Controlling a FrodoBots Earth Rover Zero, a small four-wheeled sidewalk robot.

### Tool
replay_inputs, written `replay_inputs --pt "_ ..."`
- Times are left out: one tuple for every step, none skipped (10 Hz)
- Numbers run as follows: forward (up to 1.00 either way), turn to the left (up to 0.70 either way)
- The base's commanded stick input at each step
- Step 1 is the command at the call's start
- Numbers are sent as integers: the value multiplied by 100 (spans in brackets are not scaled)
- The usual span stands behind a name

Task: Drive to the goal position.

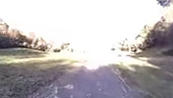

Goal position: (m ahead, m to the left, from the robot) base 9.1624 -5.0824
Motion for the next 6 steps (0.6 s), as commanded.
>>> replay_inputs --pt "70 0" --pt "70 0" --pt "70 0" --pt "70 0" --pt "70 0" --pt "70 0"
